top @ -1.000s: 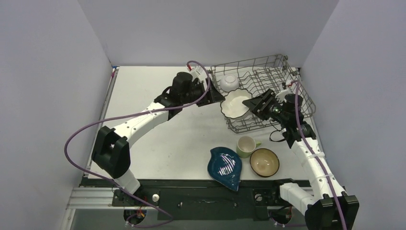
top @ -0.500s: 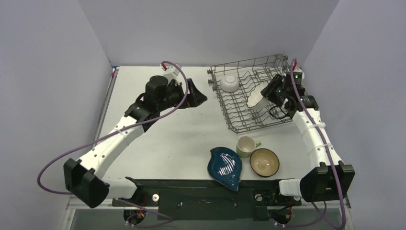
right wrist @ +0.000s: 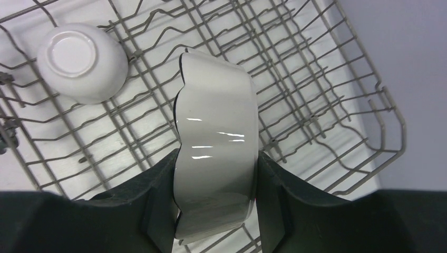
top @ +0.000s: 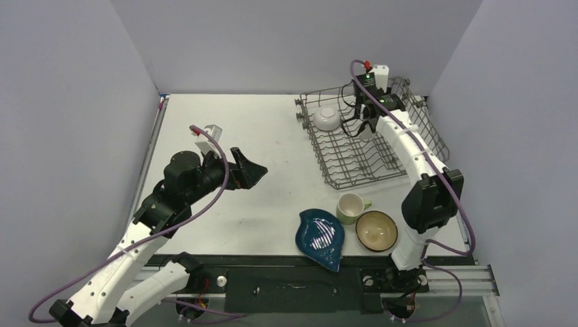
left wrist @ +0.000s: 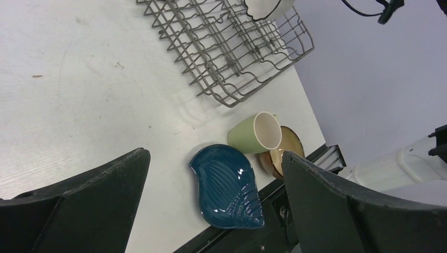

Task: Load the mixed dishes into the dish rack

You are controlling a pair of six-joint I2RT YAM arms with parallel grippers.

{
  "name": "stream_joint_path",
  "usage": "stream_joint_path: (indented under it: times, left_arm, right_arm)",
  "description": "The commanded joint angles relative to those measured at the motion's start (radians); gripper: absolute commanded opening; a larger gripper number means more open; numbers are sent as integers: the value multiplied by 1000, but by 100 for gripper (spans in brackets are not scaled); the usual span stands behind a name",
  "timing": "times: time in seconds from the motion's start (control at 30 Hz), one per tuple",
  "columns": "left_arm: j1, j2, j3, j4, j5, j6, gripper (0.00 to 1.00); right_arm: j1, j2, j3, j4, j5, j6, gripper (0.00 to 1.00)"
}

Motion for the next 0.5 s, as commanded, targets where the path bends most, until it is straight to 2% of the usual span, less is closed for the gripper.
stream_joint_path:
  times: [0.0, 0.2, 0.47]
  left_arm:
    - [-4, -39, -20, -49, -54, 17, 96]
    - [-2, -45, -26, -58, -41, 35, 96]
    - [-2, -73, -55, -76, -24, 39, 96]
  right_arm:
    - [70, 84, 153, 17, 242, -181, 0]
    - [166, 231, 256, 22, 408, -303, 0]
    - [214, 355, 313, 26, 509, -390, 0]
